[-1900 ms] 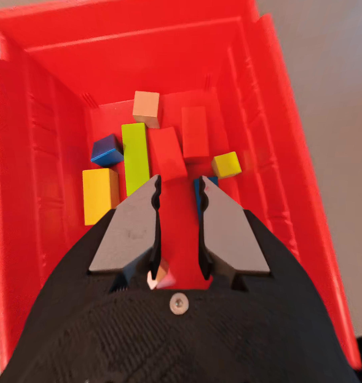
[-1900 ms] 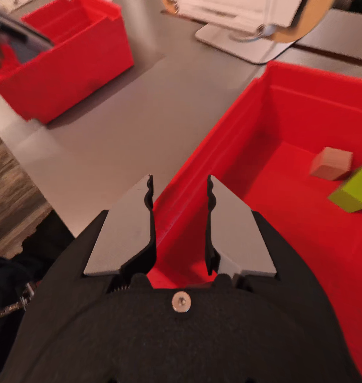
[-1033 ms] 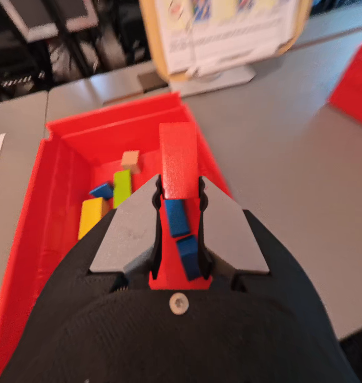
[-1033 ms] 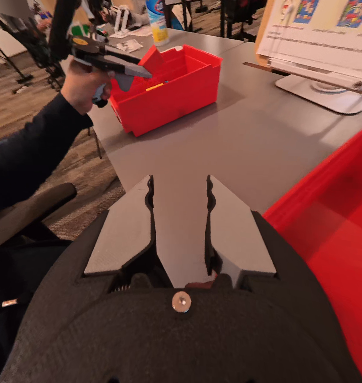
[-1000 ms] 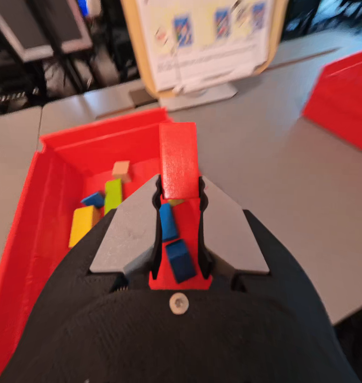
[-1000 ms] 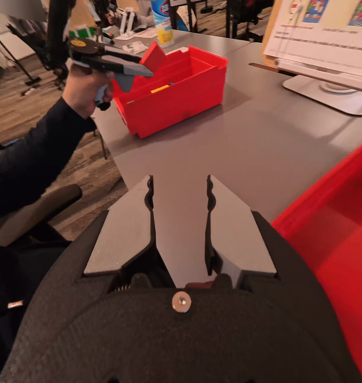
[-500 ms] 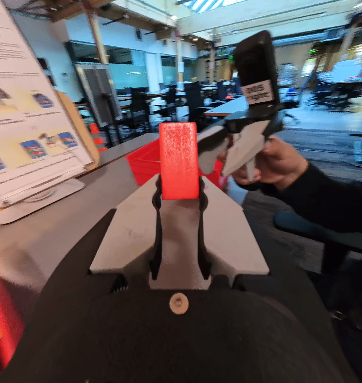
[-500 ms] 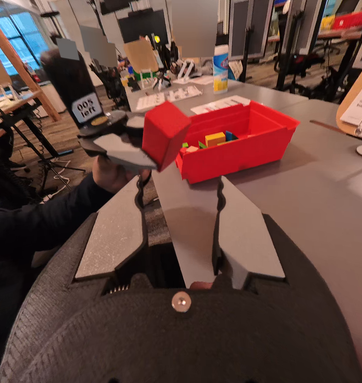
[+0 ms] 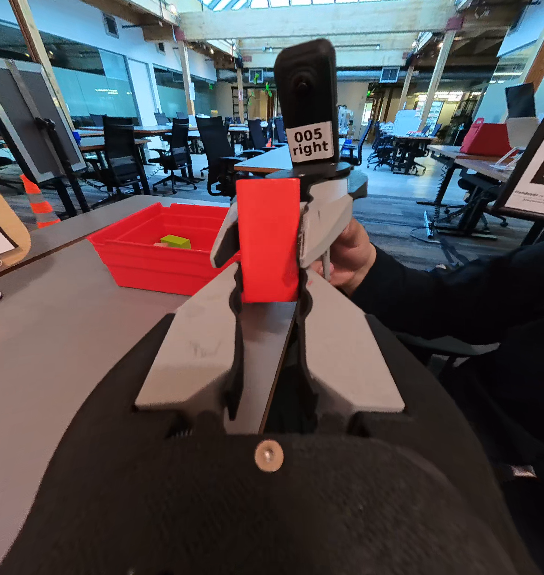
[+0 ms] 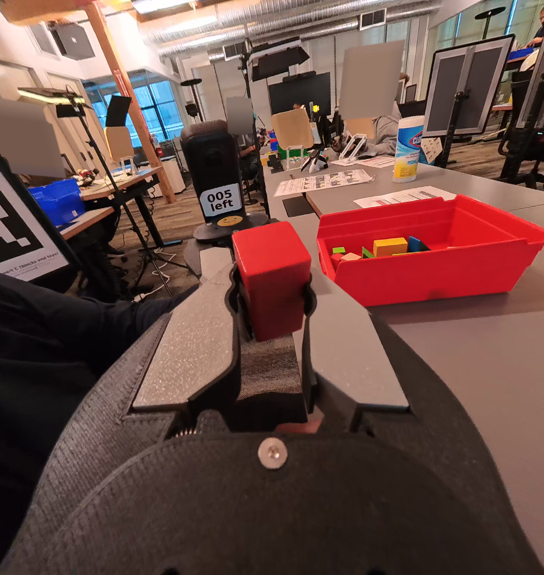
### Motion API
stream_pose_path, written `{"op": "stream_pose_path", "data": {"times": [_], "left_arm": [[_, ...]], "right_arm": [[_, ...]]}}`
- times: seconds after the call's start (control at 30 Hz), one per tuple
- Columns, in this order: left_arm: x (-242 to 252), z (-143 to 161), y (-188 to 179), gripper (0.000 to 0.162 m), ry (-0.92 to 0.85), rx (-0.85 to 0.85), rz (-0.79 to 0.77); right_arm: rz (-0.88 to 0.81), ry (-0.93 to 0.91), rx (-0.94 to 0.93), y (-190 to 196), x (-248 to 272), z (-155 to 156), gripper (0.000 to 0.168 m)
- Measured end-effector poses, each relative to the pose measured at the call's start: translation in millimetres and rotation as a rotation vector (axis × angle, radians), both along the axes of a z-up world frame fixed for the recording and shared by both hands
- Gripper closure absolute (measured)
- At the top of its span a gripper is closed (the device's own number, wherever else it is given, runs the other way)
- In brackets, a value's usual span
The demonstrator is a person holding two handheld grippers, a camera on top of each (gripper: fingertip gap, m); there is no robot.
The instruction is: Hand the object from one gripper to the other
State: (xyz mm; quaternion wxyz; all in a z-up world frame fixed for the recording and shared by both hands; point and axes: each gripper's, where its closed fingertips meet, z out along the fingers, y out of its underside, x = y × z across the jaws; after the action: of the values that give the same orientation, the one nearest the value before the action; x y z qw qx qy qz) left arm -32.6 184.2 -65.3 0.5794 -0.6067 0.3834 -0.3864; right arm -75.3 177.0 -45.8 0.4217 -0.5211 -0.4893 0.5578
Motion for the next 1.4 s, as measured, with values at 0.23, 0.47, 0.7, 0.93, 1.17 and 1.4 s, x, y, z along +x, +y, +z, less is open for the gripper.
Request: {"op": "stream_pose_path", "data": {"times": [0.23, 0.47, 0.7, 0.93, 1.17, 1.4], "left_arm": [[11.0, -16.4, 0.7, 0.129, 0.059, -0.056, -0.005], [14.5, -22.6, 3.3, 0.128, 0.053, -0.104, -0.023], [-9.0, -18.3, 15.1, 0.129, 0.074, -0.072, 0.087], [-34.2, 4.0, 13.4, 0.138, 0.026, -0.049, 0.158], [-45.0, 4.2, 11.5, 0.140, 0.083, -0.028, 0.214], [-57.1, -4.1, 14.8, 0.140, 0.165, -0.023, 0.262]], "right_arm": [[-0.020, -0.049, 0.021, 1.3, 9.8, -15.1, 0.131], [-0.052, -0.081, 0.082, 4.8, 16.9, -17.8, 0.133], [-0.135, -0.014, 0.070, 23.7, 44.5, 4.5, 0.133], [-0.208, 0.028, 0.017, 44.6, 73.4, 17.0, 0.133], [-0.396, 0.002, 0.084, 77.6, 112.3, 23.3, 0.133], [-0.799, -0.045, 0.026, 171.3, 219.5, 21.4, 0.133]]}}
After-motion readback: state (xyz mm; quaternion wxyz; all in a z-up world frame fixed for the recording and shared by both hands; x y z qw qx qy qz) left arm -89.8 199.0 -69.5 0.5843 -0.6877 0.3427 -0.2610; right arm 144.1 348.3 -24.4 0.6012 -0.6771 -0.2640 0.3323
